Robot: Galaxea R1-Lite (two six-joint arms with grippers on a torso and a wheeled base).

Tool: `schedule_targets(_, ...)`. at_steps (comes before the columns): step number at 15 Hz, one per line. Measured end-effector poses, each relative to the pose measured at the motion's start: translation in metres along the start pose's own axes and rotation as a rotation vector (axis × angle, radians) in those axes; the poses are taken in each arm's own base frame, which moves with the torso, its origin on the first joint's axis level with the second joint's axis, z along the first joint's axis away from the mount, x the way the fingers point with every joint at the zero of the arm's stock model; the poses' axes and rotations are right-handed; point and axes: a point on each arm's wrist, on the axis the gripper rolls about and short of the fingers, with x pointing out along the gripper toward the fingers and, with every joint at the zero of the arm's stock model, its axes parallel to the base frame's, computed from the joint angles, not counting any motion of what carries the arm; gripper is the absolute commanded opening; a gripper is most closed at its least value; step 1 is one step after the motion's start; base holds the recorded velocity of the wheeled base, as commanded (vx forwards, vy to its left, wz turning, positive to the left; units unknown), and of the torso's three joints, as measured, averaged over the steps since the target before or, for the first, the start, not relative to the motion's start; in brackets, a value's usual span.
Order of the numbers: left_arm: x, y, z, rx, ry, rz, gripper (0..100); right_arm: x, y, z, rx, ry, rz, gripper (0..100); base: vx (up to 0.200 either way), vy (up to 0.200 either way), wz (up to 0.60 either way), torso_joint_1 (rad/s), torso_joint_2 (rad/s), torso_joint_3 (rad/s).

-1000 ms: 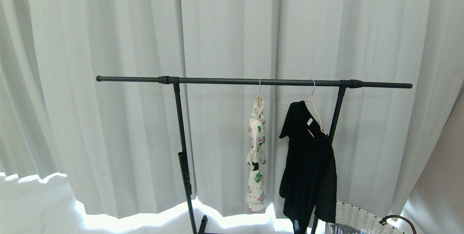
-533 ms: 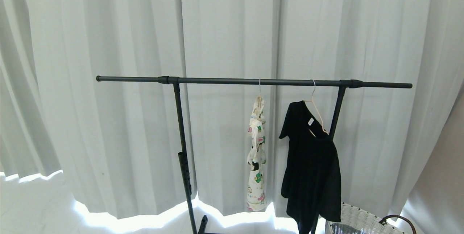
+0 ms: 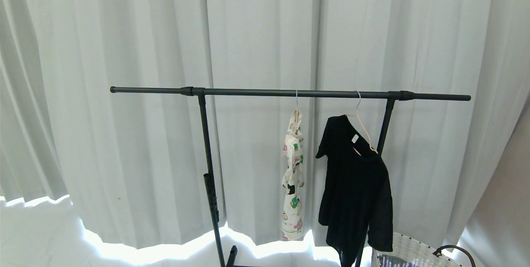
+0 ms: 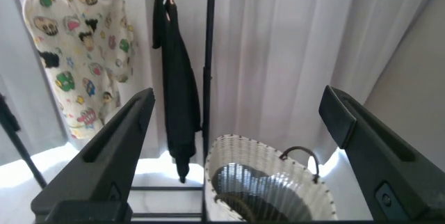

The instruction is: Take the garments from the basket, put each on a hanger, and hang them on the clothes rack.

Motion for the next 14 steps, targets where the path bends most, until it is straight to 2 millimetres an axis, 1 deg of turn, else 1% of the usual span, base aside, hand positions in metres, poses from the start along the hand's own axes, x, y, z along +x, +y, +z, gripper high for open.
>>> schedule_targets(2,0.0000,0.0000,0.0001,0.000,0.000,-0.001,100,0.0000,0.0000,0.0000,0.043,0.000,-0.001,100,0.000,0.000,0.00,0.000,0.00,0.000)
schedule_targets(14,0.0000,0.0000,0.0000,0.000,0.000,0.000,100,0.0000,0.0000,0.0000,0.042,0.000,-0.003,100,0.000,0.000,0.00,0.000,0.00,0.000)
